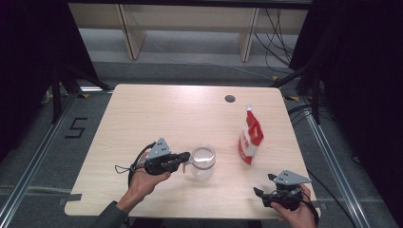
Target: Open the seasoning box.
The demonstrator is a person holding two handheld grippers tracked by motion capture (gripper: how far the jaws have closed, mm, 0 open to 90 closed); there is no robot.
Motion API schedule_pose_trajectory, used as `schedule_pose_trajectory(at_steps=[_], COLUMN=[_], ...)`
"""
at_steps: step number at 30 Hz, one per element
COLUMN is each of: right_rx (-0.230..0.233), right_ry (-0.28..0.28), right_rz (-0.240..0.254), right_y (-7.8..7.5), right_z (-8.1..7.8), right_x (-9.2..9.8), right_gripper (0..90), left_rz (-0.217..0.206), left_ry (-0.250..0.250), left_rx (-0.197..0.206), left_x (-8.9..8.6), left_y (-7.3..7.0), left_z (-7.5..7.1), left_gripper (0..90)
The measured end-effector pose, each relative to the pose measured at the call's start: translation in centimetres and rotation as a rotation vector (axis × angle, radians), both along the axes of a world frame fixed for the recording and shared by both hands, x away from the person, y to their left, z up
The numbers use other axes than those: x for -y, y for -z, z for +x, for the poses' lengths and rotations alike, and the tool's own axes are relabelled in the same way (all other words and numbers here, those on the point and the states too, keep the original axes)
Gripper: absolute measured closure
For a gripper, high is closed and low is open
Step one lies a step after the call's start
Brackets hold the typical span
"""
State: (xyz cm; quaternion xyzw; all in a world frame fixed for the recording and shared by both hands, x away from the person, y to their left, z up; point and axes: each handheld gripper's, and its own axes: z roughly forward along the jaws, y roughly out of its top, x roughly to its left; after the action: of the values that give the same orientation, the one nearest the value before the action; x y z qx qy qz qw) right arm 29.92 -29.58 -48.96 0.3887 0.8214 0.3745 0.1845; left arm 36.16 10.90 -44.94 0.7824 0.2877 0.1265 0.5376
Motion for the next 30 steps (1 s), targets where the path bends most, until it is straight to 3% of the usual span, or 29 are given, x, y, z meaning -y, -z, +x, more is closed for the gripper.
schedule_pose_trajectory(at_steps=[6, 8, 9, 13, 14, 19, 21, 23, 24, 25, 27, 30], right_rx=[0.000, -0.015, 0.004, 0.032, 0.014, 0.073, 0.068, 0.087, 0.131, 0.120, 0.161, 0.173], right_ry=[-0.006, 0.000, -0.017, -0.038, -0.037, -0.094, -0.115, -0.139, -0.166, -0.169, -0.193, -0.228], right_rz=[-0.006, 0.015, 0.009, 0.040, 0.068, 0.099, 0.127, 0.128, 0.114, 0.123, 0.096, 0.083], right_y=[-0.1, -0.1, -0.2, -0.5, -0.7, -1.2, -1.4, -1.7, -1.8, -1.9, -2.2, -2.4], right_z=[-0.1, -0.2, -0.1, -0.3, -0.4, 0.0, 0.2, 0.4, 0.8, 0.8, 1.5, 2.3], right_x=[-0.1, -0.3, -0.2, -0.7, -0.9, -1.6, -2.4, -3.3, -3.7, -4.4, -5.2, -6.5], right_gripper=[25.0, 25.6, 26.5, 35.2, 38.3, 48.5, 55.0, 61.9, 64.9, 66.9, 70.3, 74.4], left_rz=[-0.002, -0.005, -0.005, -0.010, -0.012, -0.014, -0.011, -0.008, -0.014, -0.014, -0.015, -0.019], left_ry=[0.002, 0.002, 0.002, 0.000, -0.002, -0.001, -0.001, 0.002, 0.007, 0.009, 0.009, 0.005], left_rx=[0.007, 0.007, 0.008, 0.007, 0.007, 0.008, 0.009, 0.011, 0.010, 0.011, 0.011, 0.009], left_x=[-0.1, -0.1, -0.1, -0.2, -0.2, -0.4, -0.4, -0.4, -0.4, -0.5, -0.5, -0.5], left_y=[0.0, 0.0, 0.1, 0.1, 0.2, 0.2, 0.2, 0.2, 0.2, 0.2, 0.2, 0.3], left_z=[-0.3, -0.3, -0.3, -0.4, -0.5, -0.5, -0.6, -0.6, -0.6, -0.6, -0.6, -0.6], left_gripper=[86.7, 86.6, 86.6, 86.5, 86.5, 85.7, 85.4, 85.5, 85.6, 85.6, 85.6, 85.8])
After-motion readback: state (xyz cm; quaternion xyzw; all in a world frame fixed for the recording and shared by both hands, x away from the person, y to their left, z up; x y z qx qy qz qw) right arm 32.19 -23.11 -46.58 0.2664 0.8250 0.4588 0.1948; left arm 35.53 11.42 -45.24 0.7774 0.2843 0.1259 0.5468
